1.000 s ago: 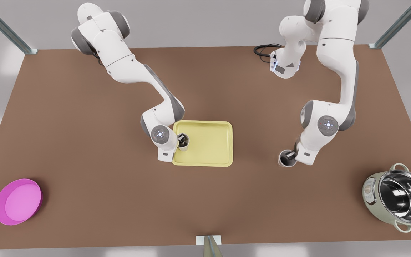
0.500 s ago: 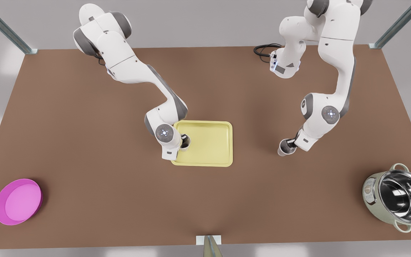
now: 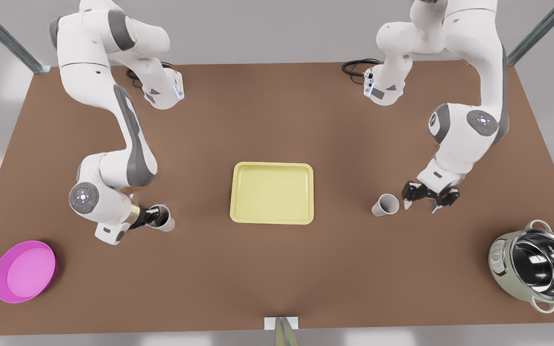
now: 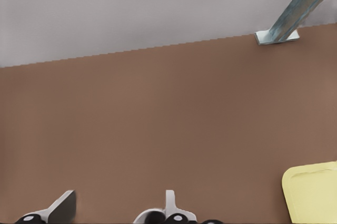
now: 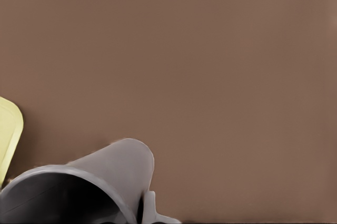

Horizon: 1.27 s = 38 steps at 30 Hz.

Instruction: Use the left arm to pick up the white IKEA cup from the tray and place it on the middle-left position; use the right arm to pick up the white IKEA cup from the tray and place it on the middle-right position

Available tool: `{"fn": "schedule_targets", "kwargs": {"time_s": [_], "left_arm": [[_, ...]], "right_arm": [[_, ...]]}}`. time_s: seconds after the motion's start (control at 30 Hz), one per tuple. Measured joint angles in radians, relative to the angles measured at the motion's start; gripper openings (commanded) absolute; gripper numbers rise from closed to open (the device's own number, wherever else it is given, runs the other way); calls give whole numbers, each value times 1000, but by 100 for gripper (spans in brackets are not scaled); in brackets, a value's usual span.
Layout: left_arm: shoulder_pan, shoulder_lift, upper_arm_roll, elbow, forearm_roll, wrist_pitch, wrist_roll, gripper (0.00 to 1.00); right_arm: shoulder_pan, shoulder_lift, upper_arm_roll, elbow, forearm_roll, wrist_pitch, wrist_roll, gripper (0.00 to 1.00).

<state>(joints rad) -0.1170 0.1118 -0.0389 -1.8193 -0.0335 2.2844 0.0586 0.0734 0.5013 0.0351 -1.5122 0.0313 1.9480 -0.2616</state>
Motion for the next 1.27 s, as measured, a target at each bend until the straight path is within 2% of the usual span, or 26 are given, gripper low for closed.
{"fn": "schedule_targets", "kwargs": {"time_s": [0.07, 0.2, 0.53, 0.57, 0.6, 0.63, 0.7, 0.8, 0.87, 0.93, 1.03, 1.07, 1.1, 1.17, 1.27], "left_arm": [[-25, -5, -2, 142, 15, -178, -10, 100], [-12, -5, 1, 194, 37, -396, -29, 100], [36, 72, 14, 291, 18, -569, -57, 100], [38, 74, 14, 293, 17, -576, -58, 100], [38, 75, 13, 294, 15, -581, -59, 100], [36, 76, 13, 295, 15, -586, -60, 100], [34, 76, 13, 295, 14, -593, -62, 100], [35, 76, 12, 296, 16, -600, -65, 100], [34, 76, 12, 294, 17, -603, -66, 100], [34, 76, 12, 294, 18, -605, -68, 100], [33, 75, 11, 296, 17, -607, -70, 100], [33, 75, 10, 297, 14, -607, -71, 100], [33, 75, 10, 298, 13, -606, -72, 100], [31, 76, 9, 297, 11, -601, -73, 100], [35, 76, 8, 297, 8, -595, -75, 100]], "right_arm": [[-54, 88, -23, 82, -35, -7, -53, 13], [-81, 215, -49, 182, -67, 6, -148, 13], [-85, 314, -52, 192, -74, 105, -307, 15], [-85, 315, -52, 192, -75, 111, -318, 26], [-85, 315, -52, 192, -78, 117, -327, 48], [-86, 316, -52, 192, -81, 123, -334, 61], [-87, 316, -51, 192, -85, 133, -345, 66], [-87, 315, -50, 193, -77, 140, -365, 67], [-86, 289, -50, 195, -72, 138, -378, 75], [-83, 194, -47, 197, -71, 98, -390, 79], [-70, -11, -11, 199, -69, -45, -386, 79], [-69, -68, 34, 199, -68, -107, -357, 96], [-64, -109, 79, 198, -70, -161, -319, 100], [-50, -139, 119, 197, -94, -241, -247, 100], [-52, -146, 129, 196, -111, -322, -143, 100]]}}
